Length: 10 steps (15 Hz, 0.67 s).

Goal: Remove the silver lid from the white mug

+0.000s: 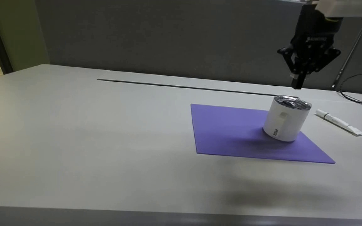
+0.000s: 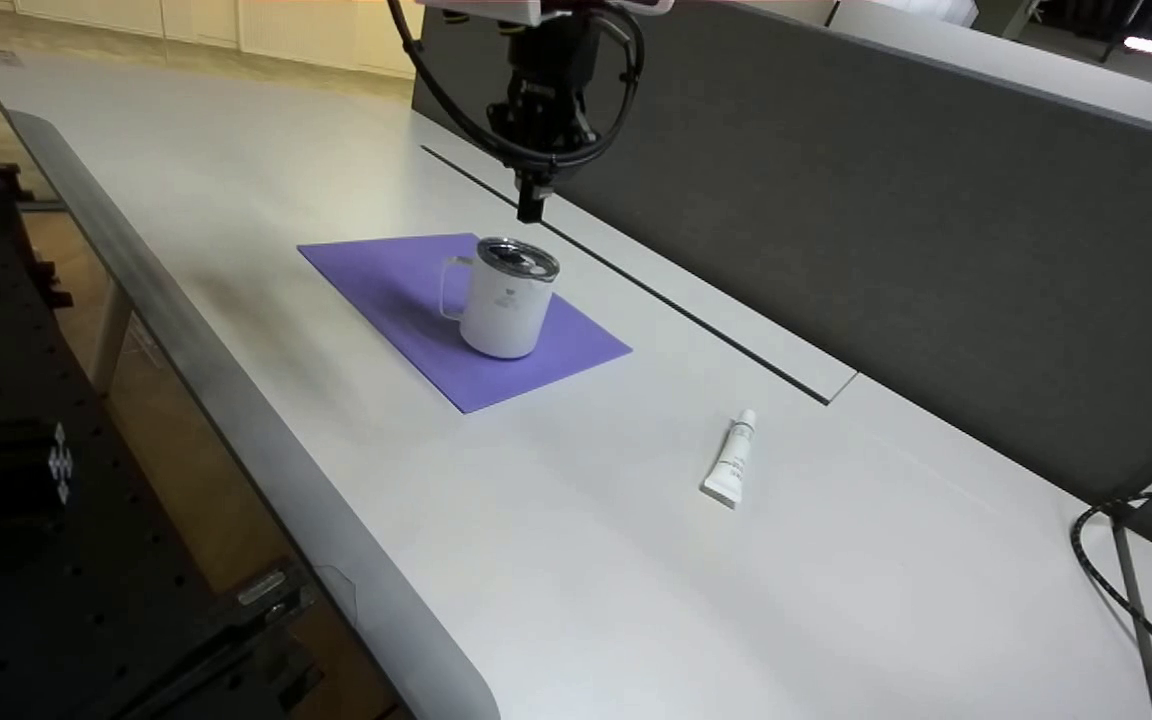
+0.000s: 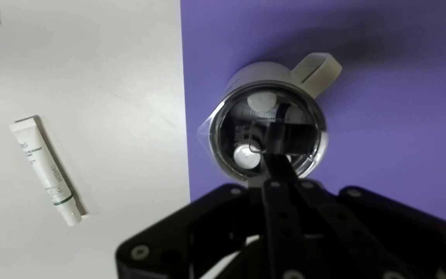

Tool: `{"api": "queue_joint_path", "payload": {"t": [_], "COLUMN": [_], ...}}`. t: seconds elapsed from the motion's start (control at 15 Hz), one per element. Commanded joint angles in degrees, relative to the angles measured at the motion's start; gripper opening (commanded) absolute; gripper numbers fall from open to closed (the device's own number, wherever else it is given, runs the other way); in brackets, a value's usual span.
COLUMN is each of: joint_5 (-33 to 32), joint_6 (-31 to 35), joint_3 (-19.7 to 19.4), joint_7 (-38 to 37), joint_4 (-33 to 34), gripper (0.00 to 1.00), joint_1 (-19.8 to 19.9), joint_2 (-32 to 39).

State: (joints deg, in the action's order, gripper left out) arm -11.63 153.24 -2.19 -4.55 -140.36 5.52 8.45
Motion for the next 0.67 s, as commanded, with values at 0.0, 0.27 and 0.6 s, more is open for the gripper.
{"api": "queue_joint_path", "payload": {"t": [0.0,0.27,0.6], "joint_5": [1.82,3.57,4.09], "joint_6": [-0.05,0.58,1.45], "joint_3": [-1.16,-1.25,-1.67], "joint_7": [-0.82,-0.42,-0.65], "joint_4": [1.50,1.71,2.18], "gripper": [0.00,0.00,0.00], "joint_1": [-1.34,-1.90,-2.43], "joint_2": [2.02,3.60,5.46]}}
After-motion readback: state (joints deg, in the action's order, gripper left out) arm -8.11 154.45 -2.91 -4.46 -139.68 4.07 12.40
